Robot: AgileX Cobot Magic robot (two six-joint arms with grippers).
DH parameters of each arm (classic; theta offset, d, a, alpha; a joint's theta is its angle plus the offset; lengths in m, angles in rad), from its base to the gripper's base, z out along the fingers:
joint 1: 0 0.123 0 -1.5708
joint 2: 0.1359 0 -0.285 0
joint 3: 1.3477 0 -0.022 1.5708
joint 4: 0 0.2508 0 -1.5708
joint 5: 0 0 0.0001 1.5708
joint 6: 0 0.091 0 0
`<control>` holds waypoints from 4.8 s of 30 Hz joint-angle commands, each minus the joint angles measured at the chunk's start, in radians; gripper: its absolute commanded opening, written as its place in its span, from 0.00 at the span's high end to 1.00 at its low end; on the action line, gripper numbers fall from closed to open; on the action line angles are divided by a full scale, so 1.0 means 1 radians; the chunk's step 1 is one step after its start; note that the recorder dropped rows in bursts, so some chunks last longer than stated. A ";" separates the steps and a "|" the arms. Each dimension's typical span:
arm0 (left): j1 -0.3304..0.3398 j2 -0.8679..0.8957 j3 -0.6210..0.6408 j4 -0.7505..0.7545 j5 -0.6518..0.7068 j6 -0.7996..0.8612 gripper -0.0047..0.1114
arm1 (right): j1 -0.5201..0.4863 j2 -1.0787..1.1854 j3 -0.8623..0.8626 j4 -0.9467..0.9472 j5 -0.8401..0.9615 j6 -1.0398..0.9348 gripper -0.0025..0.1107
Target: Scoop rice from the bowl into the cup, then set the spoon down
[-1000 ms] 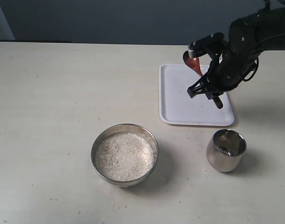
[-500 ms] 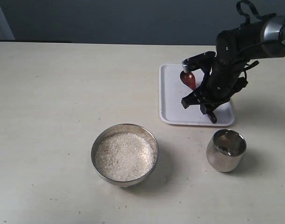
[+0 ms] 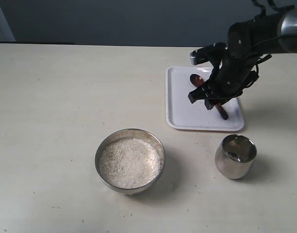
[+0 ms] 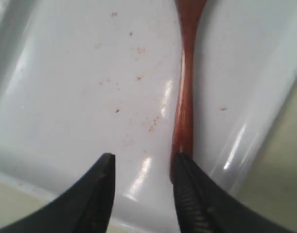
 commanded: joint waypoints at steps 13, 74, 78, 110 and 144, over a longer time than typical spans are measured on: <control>-0.006 -0.003 -0.003 0.003 -0.008 0.001 0.96 | 0.092 -0.709 -0.072 0.079 0.359 0.108 0.98; -0.006 -0.003 -0.003 0.003 -0.008 0.001 0.96 | -0.494 -1.985 1.127 0.399 -0.356 -0.179 0.98; -0.006 -0.003 -0.003 0.003 -0.008 0.001 0.96 | -0.509 -1.985 1.217 0.444 -0.461 -0.176 0.98; -0.006 -0.003 -0.003 0.003 -0.008 0.001 0.96 | -0.509 -1.985 1.309 0.469 -0.577 -0.179 0.98; -0.006 -0.003 -0.003 0.003 -0.008 0.001 0.96 | -0.509 -1.985 1.309 0.469 -0.573 -0.176 0.98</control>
